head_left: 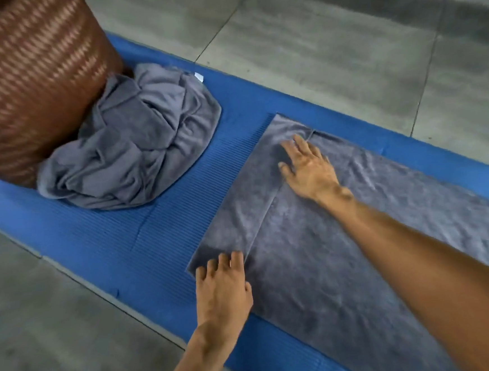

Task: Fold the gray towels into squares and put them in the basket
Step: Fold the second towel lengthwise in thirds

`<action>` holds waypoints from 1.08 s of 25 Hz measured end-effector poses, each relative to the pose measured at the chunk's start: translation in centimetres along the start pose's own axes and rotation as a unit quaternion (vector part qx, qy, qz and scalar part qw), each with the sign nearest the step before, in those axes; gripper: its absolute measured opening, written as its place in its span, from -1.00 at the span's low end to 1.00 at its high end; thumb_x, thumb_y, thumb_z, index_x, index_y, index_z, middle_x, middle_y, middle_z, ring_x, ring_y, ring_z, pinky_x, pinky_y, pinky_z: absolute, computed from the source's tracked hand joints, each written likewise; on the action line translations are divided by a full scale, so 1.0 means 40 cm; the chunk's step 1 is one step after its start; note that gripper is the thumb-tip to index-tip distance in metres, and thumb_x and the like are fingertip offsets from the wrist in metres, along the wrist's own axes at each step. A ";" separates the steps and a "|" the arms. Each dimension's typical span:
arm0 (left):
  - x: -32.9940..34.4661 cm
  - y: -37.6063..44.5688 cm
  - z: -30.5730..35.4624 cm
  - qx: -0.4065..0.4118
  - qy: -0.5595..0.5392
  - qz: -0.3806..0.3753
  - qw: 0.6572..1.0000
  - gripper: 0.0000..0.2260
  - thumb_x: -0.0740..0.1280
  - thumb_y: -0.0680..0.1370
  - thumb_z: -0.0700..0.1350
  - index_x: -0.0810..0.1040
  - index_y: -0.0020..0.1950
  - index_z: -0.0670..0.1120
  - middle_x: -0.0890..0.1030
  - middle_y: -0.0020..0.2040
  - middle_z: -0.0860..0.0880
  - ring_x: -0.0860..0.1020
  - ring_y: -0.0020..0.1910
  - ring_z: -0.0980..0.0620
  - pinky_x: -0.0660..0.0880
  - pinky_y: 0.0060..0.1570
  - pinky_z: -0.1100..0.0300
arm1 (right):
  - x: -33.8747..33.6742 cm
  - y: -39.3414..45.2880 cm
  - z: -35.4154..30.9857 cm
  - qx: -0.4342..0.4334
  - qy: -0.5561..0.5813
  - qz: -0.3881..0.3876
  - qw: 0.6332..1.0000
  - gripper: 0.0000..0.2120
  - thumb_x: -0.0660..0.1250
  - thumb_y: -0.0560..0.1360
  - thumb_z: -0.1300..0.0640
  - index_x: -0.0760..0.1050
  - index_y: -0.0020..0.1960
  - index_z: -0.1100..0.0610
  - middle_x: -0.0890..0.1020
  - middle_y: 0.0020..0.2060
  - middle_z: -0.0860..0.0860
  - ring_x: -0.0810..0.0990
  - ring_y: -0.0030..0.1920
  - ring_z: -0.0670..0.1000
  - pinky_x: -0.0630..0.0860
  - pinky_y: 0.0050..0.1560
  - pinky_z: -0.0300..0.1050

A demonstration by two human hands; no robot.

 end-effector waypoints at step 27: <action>-0.047 0.105 -0.175 -0.113 -0.207 0.073 0.969 -0.85 0.36 0.51 0.00 0.49 -0.02 -0.04 0.59 -0.09 0.01 0.52 -0.06 -0.07 0.49 0.01 -0.06 | -0.068 0.245 0.013 0.168 0.269 0.033 0.948 -0.91 0.34 0.47 0.19 0.55 -0.17 0.01 0.66 -0.20 0.00 0.64 -0.40 0.02 0.61 -0.37 -0.21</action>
Point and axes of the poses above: each hand's wrist, its own y-axis towards the middle knuckle, its own x-axis out of the palm, z = x × y, the point moved 8 cm from there along y, towards the middle knuckle
